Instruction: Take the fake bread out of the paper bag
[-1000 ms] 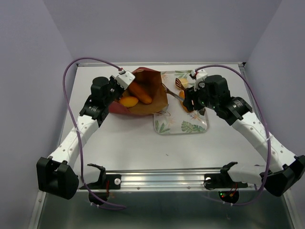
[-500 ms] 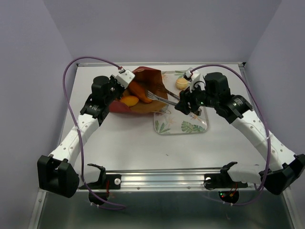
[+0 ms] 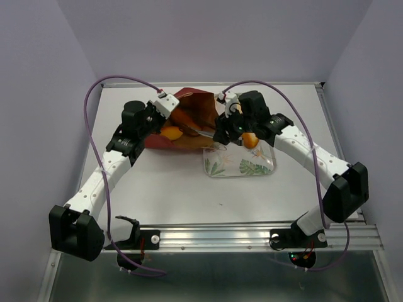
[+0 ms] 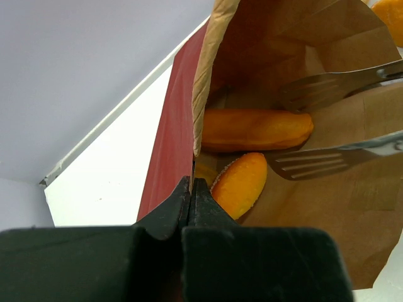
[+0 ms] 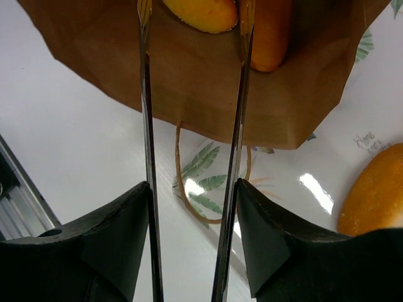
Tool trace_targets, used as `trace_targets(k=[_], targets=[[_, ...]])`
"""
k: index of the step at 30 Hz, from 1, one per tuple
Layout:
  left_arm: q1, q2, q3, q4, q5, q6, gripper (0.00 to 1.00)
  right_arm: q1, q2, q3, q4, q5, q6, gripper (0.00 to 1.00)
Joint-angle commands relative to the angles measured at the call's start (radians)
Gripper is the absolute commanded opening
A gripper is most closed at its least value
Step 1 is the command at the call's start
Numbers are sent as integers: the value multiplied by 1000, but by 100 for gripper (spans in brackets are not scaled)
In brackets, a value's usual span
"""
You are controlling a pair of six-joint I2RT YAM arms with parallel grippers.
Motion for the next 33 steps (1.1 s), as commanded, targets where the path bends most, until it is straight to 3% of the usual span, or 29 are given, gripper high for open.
trace_targets(k=[1, 12, 33], targets=[[-2, -17, 45, -4, 21, 6, 0, 7, 53, 78, 129, 34, 7, 61], [-2, 10, 57, -12, 33, 20, 0, 7, 242, 193, 173, 100, 12, 60], [-2, 33, 78, -1, 52, 10, 0, 25, 420, 289, 175, 115, 16, 60]])
